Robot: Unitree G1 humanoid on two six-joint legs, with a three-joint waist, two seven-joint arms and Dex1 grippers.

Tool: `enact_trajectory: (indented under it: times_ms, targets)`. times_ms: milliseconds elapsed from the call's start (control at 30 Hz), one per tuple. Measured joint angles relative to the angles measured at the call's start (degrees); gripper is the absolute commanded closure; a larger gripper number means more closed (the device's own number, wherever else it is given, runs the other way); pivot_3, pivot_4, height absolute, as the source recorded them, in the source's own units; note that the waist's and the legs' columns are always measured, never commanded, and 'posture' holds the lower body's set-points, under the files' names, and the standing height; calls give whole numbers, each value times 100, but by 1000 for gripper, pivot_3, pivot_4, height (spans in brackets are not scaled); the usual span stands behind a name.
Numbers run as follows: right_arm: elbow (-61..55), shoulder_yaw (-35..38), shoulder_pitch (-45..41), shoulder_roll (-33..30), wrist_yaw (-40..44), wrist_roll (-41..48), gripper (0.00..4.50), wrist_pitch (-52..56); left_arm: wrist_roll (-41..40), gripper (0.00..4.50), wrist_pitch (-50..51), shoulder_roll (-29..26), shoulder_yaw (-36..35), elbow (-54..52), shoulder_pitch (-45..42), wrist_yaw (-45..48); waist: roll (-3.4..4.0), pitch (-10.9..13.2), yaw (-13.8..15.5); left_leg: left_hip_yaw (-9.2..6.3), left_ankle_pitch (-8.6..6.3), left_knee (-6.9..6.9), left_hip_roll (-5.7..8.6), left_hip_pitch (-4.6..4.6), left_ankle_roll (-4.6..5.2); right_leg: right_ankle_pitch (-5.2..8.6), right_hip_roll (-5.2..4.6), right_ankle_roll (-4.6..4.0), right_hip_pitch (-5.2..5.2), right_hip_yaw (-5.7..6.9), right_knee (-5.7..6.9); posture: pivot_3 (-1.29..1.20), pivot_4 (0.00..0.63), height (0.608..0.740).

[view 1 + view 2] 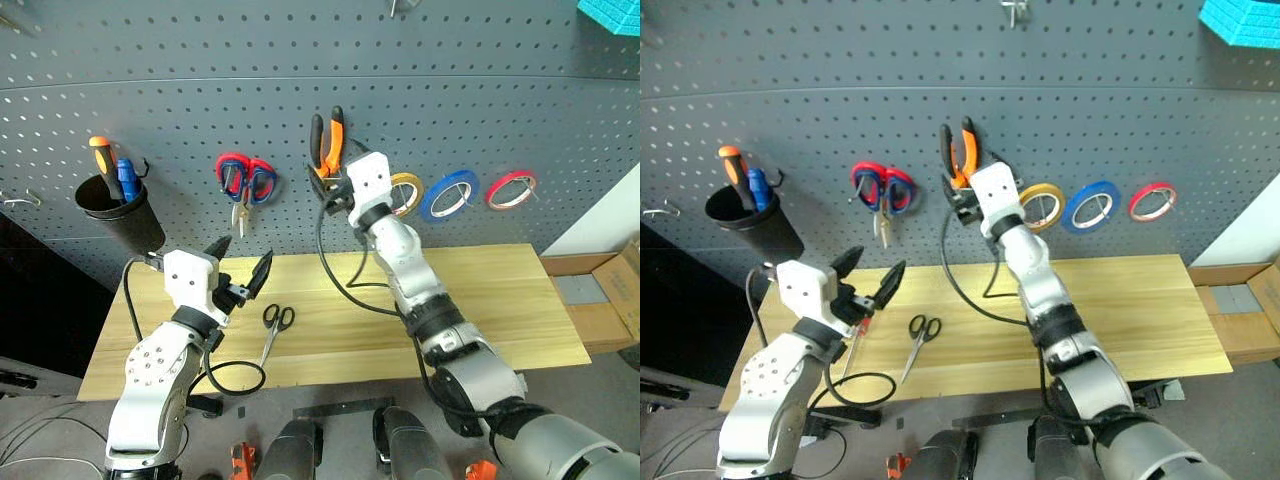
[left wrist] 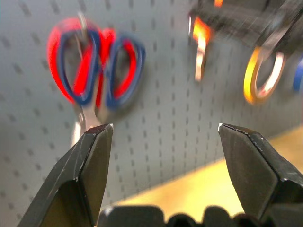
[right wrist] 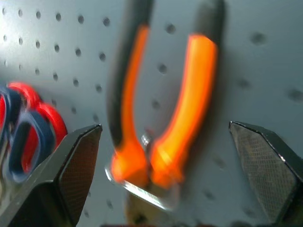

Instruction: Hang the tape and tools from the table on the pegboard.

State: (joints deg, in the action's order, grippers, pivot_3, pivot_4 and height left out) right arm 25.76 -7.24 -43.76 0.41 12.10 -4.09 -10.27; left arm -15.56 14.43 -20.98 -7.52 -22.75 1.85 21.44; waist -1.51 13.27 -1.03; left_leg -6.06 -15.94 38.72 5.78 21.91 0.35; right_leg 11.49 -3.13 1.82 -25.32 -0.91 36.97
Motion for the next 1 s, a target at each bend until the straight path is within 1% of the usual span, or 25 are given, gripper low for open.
enact_trajectory:
  times_ms: [33, 67, 100, 200, 233, 300, 367, 400, 467, 533, 700, 833, 900, 1000]
  targets:
    - [-871, -142, 577, -309, 417, 134, 27, 473, 2, 700, 56, -14, 83, 88, 51, 74, 3, -1, 10, -3, -8, 0, -5, 6, 5, 3, 0, -2, 0, -1, -8, -32, 207, 740]
    - [-1215, -199, 837, -448, 609, 199, 27, 703, 3, 700, 95, -17, 95, 138, 113, 92, 3, -1, -5, -1, -16, 0, -8, 5, 7, 5, 0, -2, -1, 0, -8, -37, 207, 740]
    - [-1822, -206, 1233, -719, 935, 394, 27, 1252, -2, 700, 248, -22, 140, 252, 129, 130, 5, 0, -18, 2, -19, -1, -10, 11, 7, 7, 0, -2, -4, -2, -13, -47, 208, 740]
    - [-2927, -232, 1729, -1448, 1693, 915, 27, 2434, 8, 700, 599, -146, 255, 560, 176, 222, 10, 3, -80, 6, -33, 0, -16, 10, 29, 10, 2, -1, -4, 2, -13, -74, 216, 740]
    - [-3485, -266, 1951, -1910, 2161, 1254, 27, 2976, 21, 700, 769, -207, 351, 647, 160, 299, 12, 4, -88, 9, -36, 0, -20, 7, 33, 10, 2, 0, -1, 4, -13, -77, 215, 740]
    - [-4125, -352, 2312, -2554, 2835, 1764, 27, 3762, 24, 700, 1135, -267, 444, 781, 158, 307, 12, 3, -99, 8, -38, 0, -27, -6, 36, 16, 4, 1, 12, 12, -13, -79, 212, 740]
    - [-4455, -531, 2567, -2951, 3258, 2075, 27, 4390, 43, 700, 1563, -270, 536, 924, 70, 272, 13, 3, -116, 10, -39, 0, -29, -8, 37, 17, 5, 2, 13, 14, -10, -77, 212, 740]
    - [-4540, -686, 2667, -3079, 3397, 2108, 27, 4530, 145, 700, 1729, -270, 643, 1010, -23, 201, 13, 3, -116, 8, -38, 1, -29, -8, 37, 17, 5, 3, 14, 17, -9, -79, 212, 740]
    - [-4577, -944, 2782, -3124, 3530, 2113, 27, 4699, 357, 700, 1980, -275, 894, 1102, -152, 81, 12, 3, -120, 13, -38, 4, -29, -8, 37, 18, 4, 8, 16, 14, -10, -79, 211, 740]
    - [-4576, -1036, 2809, -3000, 3516, 2114, 27, 4756, 440, 700, 2390, -173, 1029, 1140, -273, -84, 11, 3, -119, 17, -38, 7, -28, -7, 36, 14, 3, 8, 15, 9, -11, -77, 211, 740]
    - [-4285, -1323, 2779, -2577, 3199, 1699, 27, 4230, 558, 700, 3210, -99, 1191, 1130, -339, -381, 9, 1, -98, 16, -39, 6, -28, -6, 21, 13, 3, 7, 8, 10, -9, -70, 210, 740]
    - [-4102, -1451, 2786, -2482, 3121, 1490, 27, 4063, 670, 700, 3407, 116, 1208, 1129, -330, -658, 8, 1, -65, 16, -40, 7, -27, -4, 16, 13, 2, 7, 8, 9, -12, -63, 214, 740]
    - [-4094, -1452, 2834, -2484, 3119, 1428, 27, 3999, 678, 700, 3470, 284, 1099, 1129, -332, -837, 8, 1, -55, 15, -42, 7, -27, -4, 19, 13, 2, 7, 9, 10, -12, -66, 217, 740]
    - [-4094, -1467, 2924, -2487, 3140, 1418, 27, 3964, 743, 700, 3496, 316, 1109, 1173, -344, -932, 8, 1, -58, 14, -42, 7, -28, -5, 19, 13, 2, 7, 9, 11, -11, -69, 219, 740]
